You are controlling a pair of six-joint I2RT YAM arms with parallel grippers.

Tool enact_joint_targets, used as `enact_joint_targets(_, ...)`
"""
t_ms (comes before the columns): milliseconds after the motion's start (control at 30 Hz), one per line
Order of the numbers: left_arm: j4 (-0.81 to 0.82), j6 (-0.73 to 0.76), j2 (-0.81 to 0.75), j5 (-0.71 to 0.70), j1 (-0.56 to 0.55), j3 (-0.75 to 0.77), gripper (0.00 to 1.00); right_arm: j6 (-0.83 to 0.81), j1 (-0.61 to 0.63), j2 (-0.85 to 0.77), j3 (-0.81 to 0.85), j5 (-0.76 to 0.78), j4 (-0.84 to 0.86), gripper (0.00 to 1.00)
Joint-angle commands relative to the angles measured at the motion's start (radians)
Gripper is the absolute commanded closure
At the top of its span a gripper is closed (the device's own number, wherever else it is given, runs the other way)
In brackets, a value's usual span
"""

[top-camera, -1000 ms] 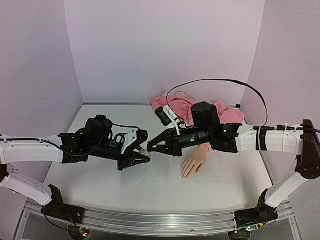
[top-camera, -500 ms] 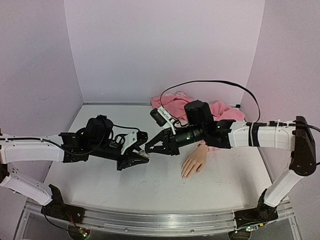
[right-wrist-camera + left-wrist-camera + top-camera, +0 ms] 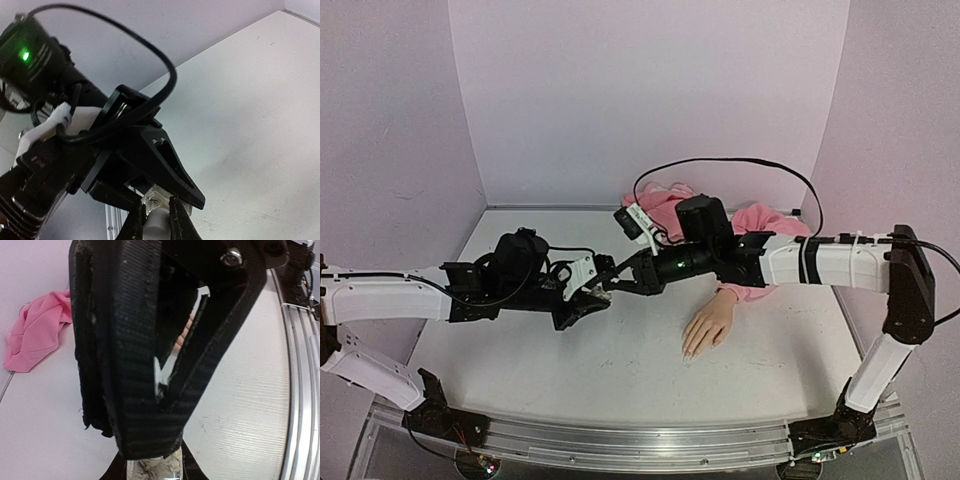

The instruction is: Paint the nails

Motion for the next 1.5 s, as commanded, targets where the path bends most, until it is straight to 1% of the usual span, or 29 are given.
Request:
enact_joint_targets(0, 0.438, -0.011, -0.014, -0.069, -0.024, 0.073, 1.00, 0.228, 0.042, 0.066, -0.001, 0.193, 0.092, 1.00)
enact_joint_targets(67, 0.496, -0.026, -0.004, -0.115, -0.024, 0.061, 1.00, 0.299, 0.067, 0.088, 0.005, 0.289, 0.095, 1.00)
enact_joint_targets(133, 0.544, -0.029, 0.014, -0.167, -0.025, 0.057, 1.00, 0.387, 0.100, 0.119, 0.036, 0.420, 0.052, 1.00)
enact_joint_targets(233, 0.607, -0.018, 0.048, -0.218, -0.026, 0.057, 1.00, 0.505, 0.155, 0.162, 0.082, 0.523, 0.045, 1.00)
enact_joint_targets(267, 0.612, -0.017, 0.059, -0.222, -0.026, 0.062, 1.00, 0.520, 0.177, 0.170, 0.097, 0.576, 0.045, 1.00)
enact_joint_targets(333, 0.613, -0.031, 0.074, -0.238, -0.027, 0.068, 1.00, 0.517, 0.193, 0.166, 0.119, 0.629, 0.028, 1.00)
enact_joint_targets(400, 0.614, -0.052, 0.076, -0.253, -0.027, 0.056, 1.00, 0.488, 0.187, 0.131, 0.111, 0.665, 0.018, 0.95)
enact_joint_targets(500, 0.612, -0.083, 0.075, -0.282, -0.027, 0.020, 1.00, 0.437, 0.162, 0.080, 0.097, 0.666, 0.017, 0.80)
enact_joint_targets(567, 0.611, -0.114, 0.065, -0.324, -0.027, -0.018, 1.00, 0.412, 0.124, 0.054, 0.078, 0.620, 0.017, 0.69)
enact_joint_targets(667, 0.580, -0.182, 0.041, -0.391, -0.018, -0.081, 1.00, 0.344, 0.060, 0.003, 0.031, 0.497, 0.037, 0.47)
enact_joint_targets(700, 0.546, -0.214, 0.035, -0.396, -0.008, -0.089, 1.00, 0.306, 0.047, -0.020, 0.014, 0.453, 0.056, 0.40)
enact_joint_targets(767, 0.482, -0.304, 0.019, -0.380, 0.034, -0.112, 1.00, 0.231, 0.024, -0.070, -0.017, 0.421, 0.060, 0.24)
enact_joint_targets(800, 0.466, -0.338, 0.008, -0.357, 0.057, -0.130, 1.00, 0.206, 0.009, -0.092, -0.034, 0.402, 0.062, 0.16)
enact_joint_targets(833, 0.456, -0.356, -0.003, -0.324, 0.083, -0.150, 1.00, 0.183, -0.009, -0.108, -0.045, 0.368, 0.062, 0.10)
enact_joint_targets(900, 0.449, -0.415, -0.032, -0.255, 0.124, -0.182, 1.00, 0.153, -0.052, -0.124, -0.062, 0.286, 0.062, 0.04)
enact_joint_targets(967, 0.448, -0.438, -0.061, -0.177, 0.149, -0.202, 1.00, 0.118, -0.090, -0.133, -0.078, 0.172, 0.066, 0.02)
enact_joint_targets(1033, 0.449, -0.436, -0.085, -0.046, 0.164, -0.204, 1.00, 0.051, -0.108, -0.132, -0.085, 0.063, 0.091, 0.02)
enact_joint_targets(1067, 0.449, -0.429, -0.091, 0.069, 0.165, -0.197, 1.00, 0.023, -0.114, -0.118, -0.079, 0.001, 0.100, 0.02)
enact_joint_targets(1133, 0.448, -0.432, -0.089, 0.239, 0.166, -0.177, 1.00, -0.024, -0.114, -0.082, -0.052, -0.132, 0.116, 0.02)
enact_joint_targets(1200, 0.449, -0.450, -0.080, 0.381, 0.167, -0.146, 1.00, -0.024, -0.114, -0.069, -0.056, -0.242, 0.206, 0.02)
enact_joint_targets(1267, 0.449, -0.475, -0.073, 0.489, 0.166, -0.123, 1.00, -0.024, -0.114, -0.072, -0.070, -0.308, 0.292, 0.03)
enact_joint_targets(1333, 0.449, -0.493, -0.070, 0.574, 0.165, -0.106, 1.00, -0.032, -0.115, -0.076, -0.074, -0.359, 0.339, 0.06)
enact_joint_targets(1467, 0.453, -0.529, -0.058, 0.681, 0.165, -0.074, 1.00, -0.010, -0.098, -0.065, -0.074, -0.448, 0.451, 0.16)
